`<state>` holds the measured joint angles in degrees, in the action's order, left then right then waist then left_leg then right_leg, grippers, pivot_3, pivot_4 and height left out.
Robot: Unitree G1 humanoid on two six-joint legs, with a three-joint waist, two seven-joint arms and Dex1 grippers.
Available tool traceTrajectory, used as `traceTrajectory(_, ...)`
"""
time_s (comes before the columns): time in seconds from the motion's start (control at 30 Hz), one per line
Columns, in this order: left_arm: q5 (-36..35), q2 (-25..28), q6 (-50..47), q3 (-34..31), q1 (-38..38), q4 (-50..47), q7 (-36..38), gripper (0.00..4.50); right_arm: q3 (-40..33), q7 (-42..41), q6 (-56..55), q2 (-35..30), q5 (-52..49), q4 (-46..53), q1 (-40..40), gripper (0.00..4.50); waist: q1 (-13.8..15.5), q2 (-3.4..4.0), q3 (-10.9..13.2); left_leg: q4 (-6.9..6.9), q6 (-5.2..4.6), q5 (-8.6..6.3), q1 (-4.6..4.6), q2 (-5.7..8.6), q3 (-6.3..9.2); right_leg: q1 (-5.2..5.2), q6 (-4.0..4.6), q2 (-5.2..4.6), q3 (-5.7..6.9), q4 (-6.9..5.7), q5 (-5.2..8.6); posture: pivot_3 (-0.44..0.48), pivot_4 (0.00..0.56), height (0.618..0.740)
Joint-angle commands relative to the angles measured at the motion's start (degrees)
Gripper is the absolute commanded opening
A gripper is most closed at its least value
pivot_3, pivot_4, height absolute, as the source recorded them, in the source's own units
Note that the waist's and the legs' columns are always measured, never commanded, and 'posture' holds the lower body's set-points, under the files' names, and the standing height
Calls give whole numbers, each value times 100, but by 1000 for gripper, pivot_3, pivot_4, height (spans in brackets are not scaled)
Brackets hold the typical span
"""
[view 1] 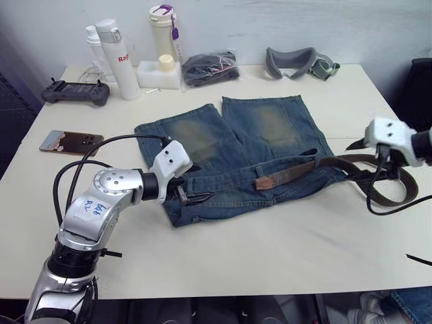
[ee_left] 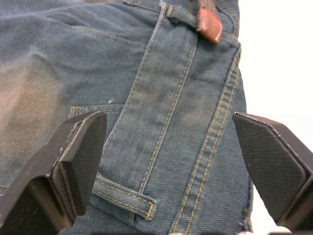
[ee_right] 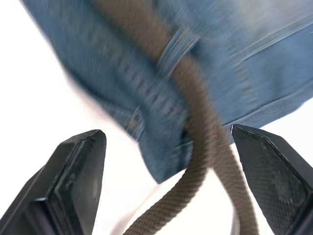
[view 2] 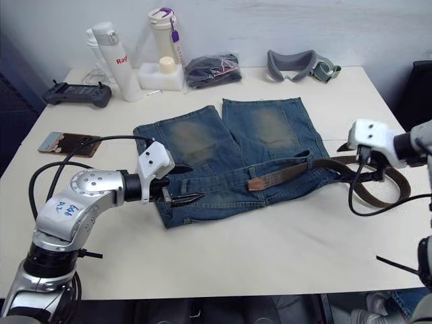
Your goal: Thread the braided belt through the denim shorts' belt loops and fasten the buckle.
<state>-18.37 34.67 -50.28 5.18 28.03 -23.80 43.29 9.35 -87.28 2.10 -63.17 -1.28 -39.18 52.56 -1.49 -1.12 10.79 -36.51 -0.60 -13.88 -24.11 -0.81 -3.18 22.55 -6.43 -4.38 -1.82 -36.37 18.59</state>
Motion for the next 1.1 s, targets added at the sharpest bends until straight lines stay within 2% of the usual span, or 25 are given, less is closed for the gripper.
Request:
traceTrajectory(0.03,-21,-160,507,-33,14,55,-46,4500,-925,-114,2714,-137,-1422,1750,-733,4255,7,0,0,1,0,0,0,-1,1,0,0,-1,-1,0,0,0,150,735)
traceTrajectory(0.2,-284,-252,719,-188,-111,-35,97,4500,-2484,893,5233,481,-3203,4339,-3015,4255,121,-5,-5,6,-3,-6,-4,-6,46,-19,8,-9,-3,11,4,0,150,735)
traceTrajectory(0.27,-375,-235,740,-249,-227,-115,101,4500,-3031,1557,6437,960,-3924,5059,-3513,4255,137,5,-7,4,-3,-5,-7,-1,38,-8,8,-11,-12,-9,4,0,150,735)
traceTrajectory(0.33,-412,-191,734,-275,-356,-182,81,4500,-3453,2314,7369,1733,-4501,5440,-3782,4255,129,4,-7,2,-5,-1,-3,-1,31,-4,8,-8,-13,-19,4,0,150,735)
traceTrajectory(0.43,-409,-129,740,-252,-464,-238,35,4500,-3901,3296,8032,2661,-4722,5454,-3756,4255,129,-8,-14,1,-3,0,4,-5,40,-13,9,-4,-11,-20,4,0,150,735)
traceTrajectory(0.57,-415,-80,669,-263,-516,-318,-57,4500,-4534,4312,8451,3525,-4826,5148,-3425,4255,146,-5,-14,5,-4,0,-3,4,39,-7,10,-13,-11,-14,5,0,150,735)
traceTrajectory(0.77,-405,15,618,-277,-571,-346,-171,4500,-4800,4812,8565,3921,-4950,4502,-2923,4255,124,-5,-14,17,-5,0,-3,4,38,-5,11,-13,-10,-7,5,0,150,735)
traceTrajectory(1.1,-391,103,435,-331,-567,-470,-385,4500,-4809,5559,8144,4336,-4758,3652,-2432,4255,100,-5,-14,27,-6,2,-1,4,30,1,12,-7,-10,-8,6,0,150,735)
